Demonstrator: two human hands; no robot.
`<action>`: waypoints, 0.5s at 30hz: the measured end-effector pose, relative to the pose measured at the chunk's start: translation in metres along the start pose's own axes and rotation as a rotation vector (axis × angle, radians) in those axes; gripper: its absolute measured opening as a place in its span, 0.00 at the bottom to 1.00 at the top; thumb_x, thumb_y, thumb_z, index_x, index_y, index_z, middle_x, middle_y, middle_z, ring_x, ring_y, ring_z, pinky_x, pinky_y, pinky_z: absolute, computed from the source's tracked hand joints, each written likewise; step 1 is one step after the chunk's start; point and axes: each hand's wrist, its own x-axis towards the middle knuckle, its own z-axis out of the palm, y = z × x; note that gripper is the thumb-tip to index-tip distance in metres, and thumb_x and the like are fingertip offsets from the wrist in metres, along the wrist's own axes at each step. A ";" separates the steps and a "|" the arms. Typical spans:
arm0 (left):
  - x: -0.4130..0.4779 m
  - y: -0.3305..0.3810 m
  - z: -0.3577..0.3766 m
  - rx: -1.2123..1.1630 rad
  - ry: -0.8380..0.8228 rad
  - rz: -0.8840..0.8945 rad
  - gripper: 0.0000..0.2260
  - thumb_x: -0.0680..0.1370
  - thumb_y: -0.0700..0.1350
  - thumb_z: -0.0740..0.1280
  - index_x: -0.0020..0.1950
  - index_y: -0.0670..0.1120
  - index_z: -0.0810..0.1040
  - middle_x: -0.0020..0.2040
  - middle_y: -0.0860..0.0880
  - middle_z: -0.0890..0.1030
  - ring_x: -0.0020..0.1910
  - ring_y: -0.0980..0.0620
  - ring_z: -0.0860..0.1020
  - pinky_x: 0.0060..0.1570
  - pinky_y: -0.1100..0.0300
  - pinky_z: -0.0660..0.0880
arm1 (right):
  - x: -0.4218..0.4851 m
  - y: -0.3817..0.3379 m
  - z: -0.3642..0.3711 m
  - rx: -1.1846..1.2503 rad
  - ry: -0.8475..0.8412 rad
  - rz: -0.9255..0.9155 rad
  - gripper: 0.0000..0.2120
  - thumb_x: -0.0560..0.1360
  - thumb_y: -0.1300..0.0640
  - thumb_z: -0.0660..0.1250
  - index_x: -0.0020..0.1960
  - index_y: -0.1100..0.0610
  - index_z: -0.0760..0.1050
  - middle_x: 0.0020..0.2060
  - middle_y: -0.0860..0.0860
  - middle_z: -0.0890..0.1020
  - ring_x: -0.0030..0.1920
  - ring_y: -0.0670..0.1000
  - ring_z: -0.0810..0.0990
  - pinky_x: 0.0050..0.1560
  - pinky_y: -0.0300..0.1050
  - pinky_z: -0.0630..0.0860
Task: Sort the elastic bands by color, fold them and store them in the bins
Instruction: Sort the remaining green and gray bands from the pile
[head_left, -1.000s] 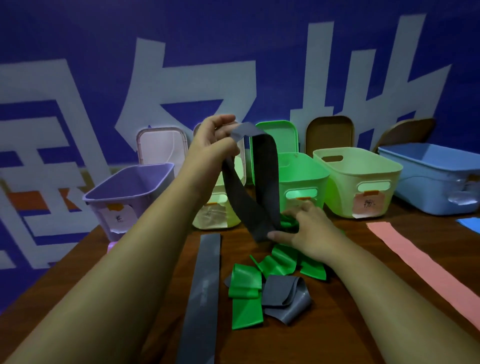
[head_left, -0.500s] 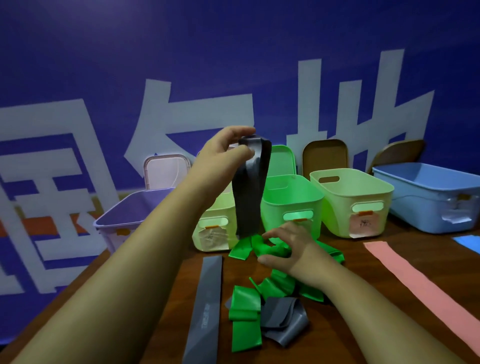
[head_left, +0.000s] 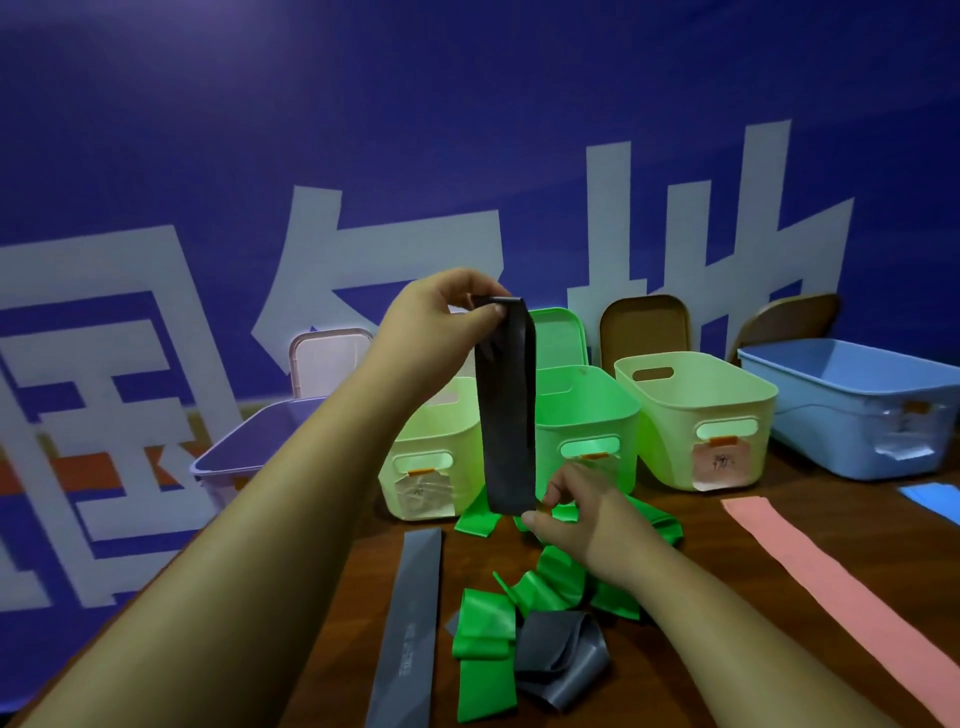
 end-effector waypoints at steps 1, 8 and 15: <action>0.002 0.001 -0.002 0.032 0.002 0.015 0.05 0.81 0.46 0.72 0.52 0.56 0.86 0.51 0.53 0.85 0.52 0.51 0.83 0.56 0.46 0.83 | 0.000 0.000 0.000 0.004 0.009 0.007 0.16 0.76 0.43 0.77 0.45 0.49 0.71 0.45 0.47 0.76 0.47 0.48 0.74 0.47 0.42 0.70; 0.009 0.009 -0.019 0.095 0.004 0.042 0.06 0.81 0.44 0.73 0.54 0.54 0.87 0.48 0.58 0.84 0.51 0.56 0.81 0.54 0.53 0.81 | -0.001 0.002 0.000 0.024 0.051 0.034 0.15 0.76 0.44 0.77 0.45 0.47 0.71 0.45 0.47 0.77 0.48 0.48 0.75 0.48 0.41 0.71; 0.008 0.013 -0.033 -0.009 -0.010 -0.011 0.08 0.81 0.41 0.73 0.58 0.51 0.86 0.51 0.49 0.87 0.52 0.48 0.86 0.55 0.48 0.85 | -0.001 -0.033 -0.014 0.041 0.078 0.028 0.10 0.79 0.45 0.74 0.50 0.44 0.73 0.50 0.43 0.78 0.51 0.43 0.76 0.50 0.42 0.74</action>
